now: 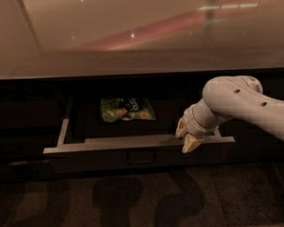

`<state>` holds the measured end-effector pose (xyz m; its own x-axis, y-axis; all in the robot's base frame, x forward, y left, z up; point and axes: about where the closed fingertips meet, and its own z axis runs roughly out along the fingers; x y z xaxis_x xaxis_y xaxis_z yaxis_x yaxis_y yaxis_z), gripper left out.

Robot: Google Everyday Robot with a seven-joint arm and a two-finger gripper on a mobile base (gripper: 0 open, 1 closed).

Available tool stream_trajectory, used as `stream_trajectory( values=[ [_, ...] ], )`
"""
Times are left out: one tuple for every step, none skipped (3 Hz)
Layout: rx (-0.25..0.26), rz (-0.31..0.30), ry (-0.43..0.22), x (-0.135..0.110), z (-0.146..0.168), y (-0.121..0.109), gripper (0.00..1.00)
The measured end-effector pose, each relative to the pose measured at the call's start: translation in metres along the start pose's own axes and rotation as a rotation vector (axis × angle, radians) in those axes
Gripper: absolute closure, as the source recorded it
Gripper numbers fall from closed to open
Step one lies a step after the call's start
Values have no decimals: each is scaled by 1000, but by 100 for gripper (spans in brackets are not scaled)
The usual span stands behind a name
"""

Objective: Open top drawer

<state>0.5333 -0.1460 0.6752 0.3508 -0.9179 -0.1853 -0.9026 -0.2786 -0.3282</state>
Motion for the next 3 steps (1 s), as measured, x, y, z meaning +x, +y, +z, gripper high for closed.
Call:
stream_trajectory(
  values=[
    [60,-31,20,-23,-43,-2,100],
    [168,-83,53,-67,-124,-2,100],
    [200,-96,85,-75,-147,-5,100]
  ],
)
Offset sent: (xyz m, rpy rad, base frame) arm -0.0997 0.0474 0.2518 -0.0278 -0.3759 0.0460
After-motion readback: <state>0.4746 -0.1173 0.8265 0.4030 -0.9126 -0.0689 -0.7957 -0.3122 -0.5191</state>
